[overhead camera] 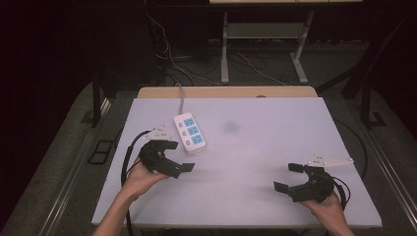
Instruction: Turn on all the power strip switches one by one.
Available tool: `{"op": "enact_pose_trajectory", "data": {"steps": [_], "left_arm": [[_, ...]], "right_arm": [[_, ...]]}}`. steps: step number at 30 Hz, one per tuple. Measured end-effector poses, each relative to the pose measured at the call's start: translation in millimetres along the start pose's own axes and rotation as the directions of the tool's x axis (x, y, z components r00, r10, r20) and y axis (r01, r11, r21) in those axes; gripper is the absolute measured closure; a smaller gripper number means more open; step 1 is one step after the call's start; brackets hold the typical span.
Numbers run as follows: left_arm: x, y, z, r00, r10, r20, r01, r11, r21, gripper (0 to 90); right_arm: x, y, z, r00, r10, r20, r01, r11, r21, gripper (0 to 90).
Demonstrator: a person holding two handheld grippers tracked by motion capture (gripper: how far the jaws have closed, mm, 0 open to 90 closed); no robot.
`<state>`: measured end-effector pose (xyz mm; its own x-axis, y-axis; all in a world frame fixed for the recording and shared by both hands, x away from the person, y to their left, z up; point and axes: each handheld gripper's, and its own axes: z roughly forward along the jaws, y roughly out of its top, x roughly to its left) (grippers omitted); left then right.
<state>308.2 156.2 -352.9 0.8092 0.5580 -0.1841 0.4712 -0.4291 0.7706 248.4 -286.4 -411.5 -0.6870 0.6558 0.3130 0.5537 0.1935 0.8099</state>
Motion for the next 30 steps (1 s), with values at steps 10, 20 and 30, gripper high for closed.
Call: {"op": "enact_pose_trajectory", "data": {"steps": [10, 20, 30], "left_arm": [[9.7, 13.1, -2.5, 0.9999, 0.009, -0.011, -0.009, 0.9999, 0.014, 0.0], [15.6, 24.6, 2.0, 0.9994, 0.03, -0.018, -0.029, 0.9984, 0.048, 0.0], [33.1, 27.7, 5.7, 0.9991, 0.018, -0.038, -0.015, 0.9968, 0.079, 0.0]], "right_arm": [[0.0, -0.3, 0.0, 1.0, -0.004, 0.001, 0.004, 1.0, 0.001, 0.4], [-0.1, -0.5, 0.3, 1.0, -0.006, 0.003, 0.006, 1.0, 0.003, 0.5], [-0.7, -0.1, -0.6, 1.0, -0.005, 0.004, 0.005, 1.0, 0.001, 0.4]]}}
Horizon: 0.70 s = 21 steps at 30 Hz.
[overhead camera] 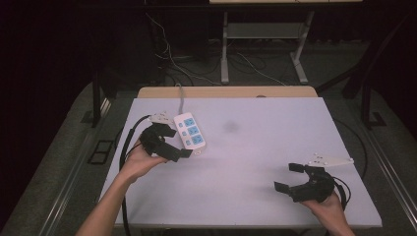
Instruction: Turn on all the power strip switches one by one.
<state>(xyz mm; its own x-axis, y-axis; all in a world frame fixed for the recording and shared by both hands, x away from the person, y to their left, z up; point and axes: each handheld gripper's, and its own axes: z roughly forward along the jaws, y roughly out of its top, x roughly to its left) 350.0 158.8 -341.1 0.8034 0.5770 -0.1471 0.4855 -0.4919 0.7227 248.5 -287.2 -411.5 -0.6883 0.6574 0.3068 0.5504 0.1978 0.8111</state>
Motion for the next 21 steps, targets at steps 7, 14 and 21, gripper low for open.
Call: {"op": "enact_pose_trajectory", "data": {"steps": [7, 14, 21], "left_arm": [[10.8, 7.5, 2.3, 0.9999, 0.004, -0.012, -0.004, 0.9999, 0.016, 0.3], [18.3, 15.0, 11.3, 0.9996, 0.013, -0.025, -0.012, 0.9985, 0.054, 1.9], [27.1, 15.6, 20.6, 0.9995, 0.008, -0.03, -0.006, 0.9979, 0.064, 7.9]], "right_arm": [[0.0, -0.1, 0.0, 1.0, -0.002, 0.002, 0.002, 1.0, 0.0, 0.4], [-0.4, -0.1, 0.2, 1.0, -0.002, 0.004, 0.002, 1.0, -0.001, 0.5], [-0.6, -0.2, -0.4, 1.0, 0.001, 0.004, -0.001, 1.0, -0.003, 0.4]]}}
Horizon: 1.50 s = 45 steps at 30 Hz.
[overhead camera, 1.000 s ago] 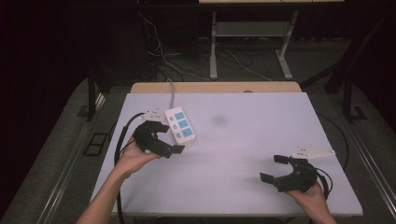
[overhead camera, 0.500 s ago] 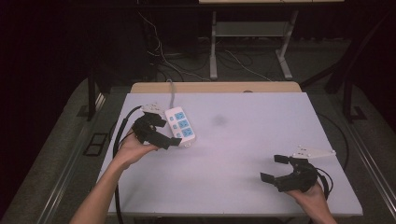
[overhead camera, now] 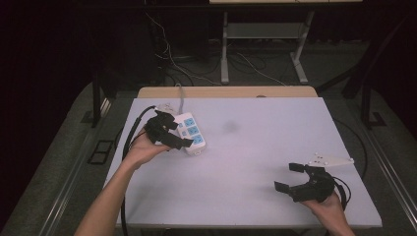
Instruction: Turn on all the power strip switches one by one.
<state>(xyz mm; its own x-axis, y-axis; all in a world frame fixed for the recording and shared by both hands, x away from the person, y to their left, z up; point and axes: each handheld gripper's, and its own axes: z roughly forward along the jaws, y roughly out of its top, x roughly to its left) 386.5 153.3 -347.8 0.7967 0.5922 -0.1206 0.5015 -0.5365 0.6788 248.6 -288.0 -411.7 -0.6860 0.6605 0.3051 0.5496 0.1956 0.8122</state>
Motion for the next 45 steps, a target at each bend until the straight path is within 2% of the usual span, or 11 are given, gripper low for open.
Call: {"op": "enact_pose_trajectory", "data": {"steps": [11, 18, 24, 29, 30, 39, 45], "left_arm": [[10.2, -2.0, 9.2, 1.0, -0.007, -0.007, 0.007, 1.0, 0.001, 21.3], [14.6, -4.0, 11.6, 0.9998, -0.004, -0.018, 0.004, 1.0, -0.002, 34.0], [16.3, -4.5, 13.4, 0.9995, -0.003, -0.033, 0.003, 0.9999, -0.012, 52.9], [21.3, -5.0, 15.5, 0.9993, -0.028, -0.026, 0.027, 0.9995, -0.018, 79.5], [21.9, -5.2, 16.0, 0.9992, -0.029, -0.029, 0.029, 0.9995, -0.013, 87.5], [26.8, -9.0, 26.0, 0.9985, -0.038, -0.04, 0.039, 0.9991, 0.014, 89.4], [26.1, -9.6, 34.5, 0.999, -0.034, -0.028, 0.035, 0.9992, 0.021, 89.4]], "right_arm": [[-0.5, -0.2, 0.1, 1.0, 0.001, 0.001, -0.001, 1.0, 0.001, 0.4], [-1.0, -0.2, 0.1, 1.0, 0.002, 0.0, -0.002, 1.0, 0.001, 0.5], [-1.0, -0.3, 0.4, 1.0, 0.0, 0.0, 0.0, 1.0, 0.002, 0.5], [-1.3, -0.3, 0.3, 1.0, -0.001, -0.001, 0.001, 1.0, 0.002, 0.4], [-1.3, -0.2, 0.4, 1.0, -0.001, -0.001, 0.001, 1.0, 0.002, 0.5], [-1.6, 0.0, 1.0, 1.0, -0.002, 0.0, 0.002, 1.0, 0.004, 0.5], [-1.7, 0.0, 1.5, 1.0, -0.003, 0.0, 0.003, 1.0, 0.009, 0.5]]}}
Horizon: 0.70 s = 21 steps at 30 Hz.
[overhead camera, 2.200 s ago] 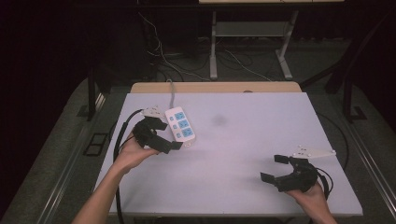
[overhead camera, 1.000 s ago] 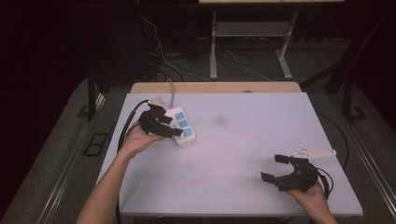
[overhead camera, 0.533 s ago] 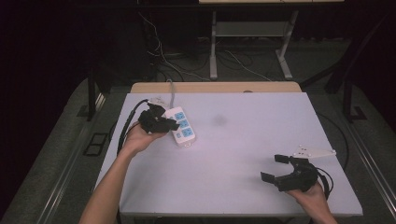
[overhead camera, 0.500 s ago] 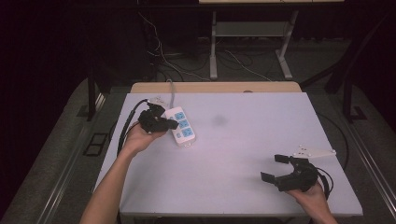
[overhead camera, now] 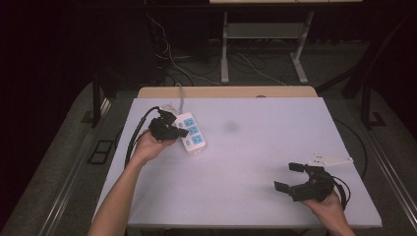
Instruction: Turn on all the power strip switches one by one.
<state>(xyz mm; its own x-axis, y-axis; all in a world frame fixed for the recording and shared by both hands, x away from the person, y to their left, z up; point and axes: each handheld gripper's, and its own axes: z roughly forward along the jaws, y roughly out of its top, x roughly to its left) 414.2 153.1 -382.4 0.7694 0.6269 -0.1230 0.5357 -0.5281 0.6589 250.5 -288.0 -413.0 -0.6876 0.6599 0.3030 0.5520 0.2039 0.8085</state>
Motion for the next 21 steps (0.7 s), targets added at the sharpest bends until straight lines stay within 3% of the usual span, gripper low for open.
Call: {"op": "enact_pose_trajectory", "data": {"steps": [21], "left_arm": [[6.1, -14.1, 16.5, 0.9995, -0.03, 0.008, 0.03, 0.9994, 0.018, 89.3]], "right_arm": [[0.1, -0.4, 0.9, 1.0, -0.002, -0.003, 0.002, 1.0, 0.003, 0.5]]}}
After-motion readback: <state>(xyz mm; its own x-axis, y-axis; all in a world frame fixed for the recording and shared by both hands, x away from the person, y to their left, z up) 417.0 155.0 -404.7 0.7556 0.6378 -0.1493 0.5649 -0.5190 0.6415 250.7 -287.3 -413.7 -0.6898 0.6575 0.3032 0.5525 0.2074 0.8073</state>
